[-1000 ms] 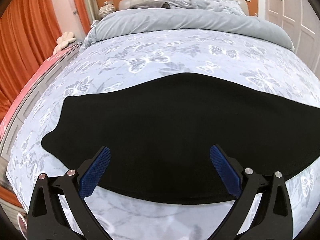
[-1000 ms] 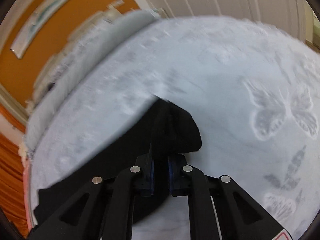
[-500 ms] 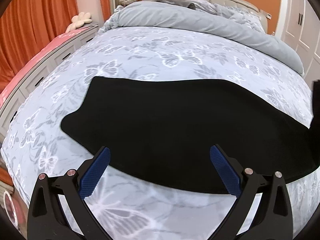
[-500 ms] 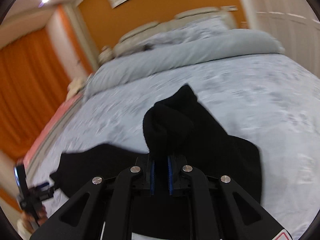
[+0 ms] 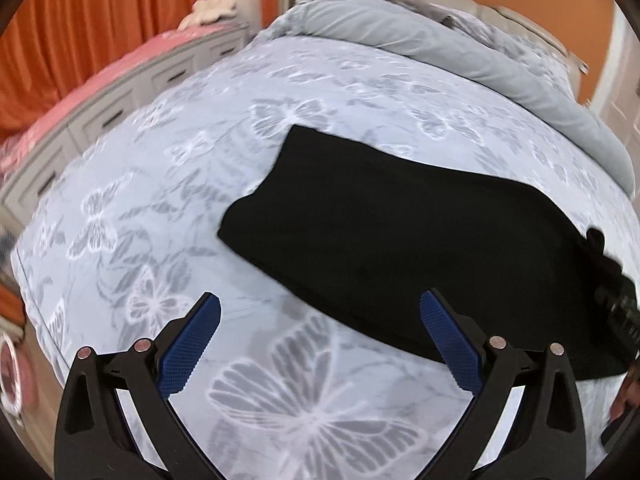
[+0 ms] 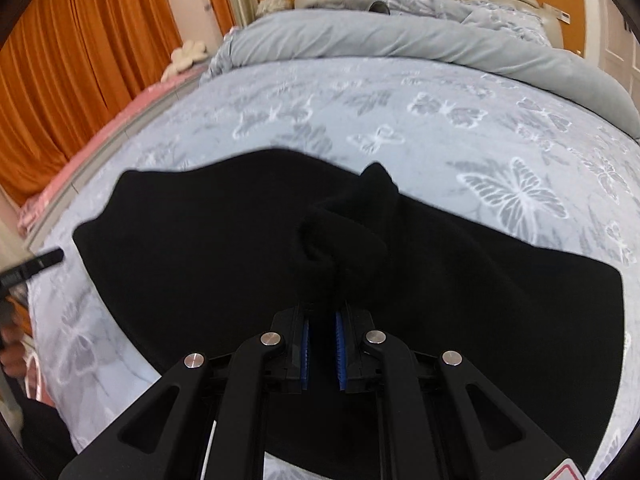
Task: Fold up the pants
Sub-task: 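Grasp the folded pants edge with the right gripper and lift it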
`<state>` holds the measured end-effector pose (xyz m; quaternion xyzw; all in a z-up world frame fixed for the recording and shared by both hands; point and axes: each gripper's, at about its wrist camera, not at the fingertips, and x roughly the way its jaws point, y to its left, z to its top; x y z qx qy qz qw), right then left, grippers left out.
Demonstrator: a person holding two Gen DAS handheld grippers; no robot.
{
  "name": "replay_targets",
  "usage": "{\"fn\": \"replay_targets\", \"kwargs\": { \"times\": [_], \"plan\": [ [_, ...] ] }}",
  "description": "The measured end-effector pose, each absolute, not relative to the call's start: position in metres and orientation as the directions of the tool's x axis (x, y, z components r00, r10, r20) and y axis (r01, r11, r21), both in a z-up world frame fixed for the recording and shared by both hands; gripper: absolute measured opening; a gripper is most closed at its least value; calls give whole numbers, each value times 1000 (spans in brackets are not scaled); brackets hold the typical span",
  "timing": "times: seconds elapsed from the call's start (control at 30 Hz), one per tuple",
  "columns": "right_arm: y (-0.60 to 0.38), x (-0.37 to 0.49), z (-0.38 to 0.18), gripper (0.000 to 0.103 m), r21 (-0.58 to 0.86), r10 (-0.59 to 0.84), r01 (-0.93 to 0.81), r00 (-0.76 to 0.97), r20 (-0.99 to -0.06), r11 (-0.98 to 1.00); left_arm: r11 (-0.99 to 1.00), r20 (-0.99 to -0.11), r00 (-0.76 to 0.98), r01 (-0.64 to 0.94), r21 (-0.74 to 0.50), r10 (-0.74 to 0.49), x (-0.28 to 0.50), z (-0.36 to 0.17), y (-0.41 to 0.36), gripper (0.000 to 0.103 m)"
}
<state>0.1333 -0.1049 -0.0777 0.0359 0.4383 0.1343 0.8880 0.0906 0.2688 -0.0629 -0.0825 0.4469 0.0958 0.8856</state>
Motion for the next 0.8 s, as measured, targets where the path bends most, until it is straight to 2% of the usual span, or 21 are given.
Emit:
{"fn": "replay_targets", "kwargs": {
  "times": [0.2, 0.33, 0.47, 0.73, 0.77, 0.8],
  "plan": [
    [-91, 130, -86, 10, 103, 226, -239, 575, -786, 965, 954, -815, 575, -278, -111, 73, 91, -64, 283, 98],
    [-74, 120, -72, 10, 85, 264, -313, 587, -765, 946, 965, -808, 582, -251, -71, 92, 91, -62, 271, 98],
    [-55, 120, -94, 11, 33, 226, -341, 543, -809, 939, 977, -797, 592, -214, -9, 122, 92, -61, 251, 98],
    [-44, 111, -79, 37, 31, 260, -378, 572, -777, 925, 986, -775, 612, -141, 92, 160, 90, -58, 222, 98],
    [-40, 112, -82, 35, 20, 251, -379, 572, -781, 925, 985, -780, 603, -146, 95, 165, 91, -60, 224, 98],
    [-38, 115, -88, 20, 14, 244, -381, 564, -789, 925, 984, -786, 596, -152, 90, 163, 91, -62, 226, 98]
  ]
}}
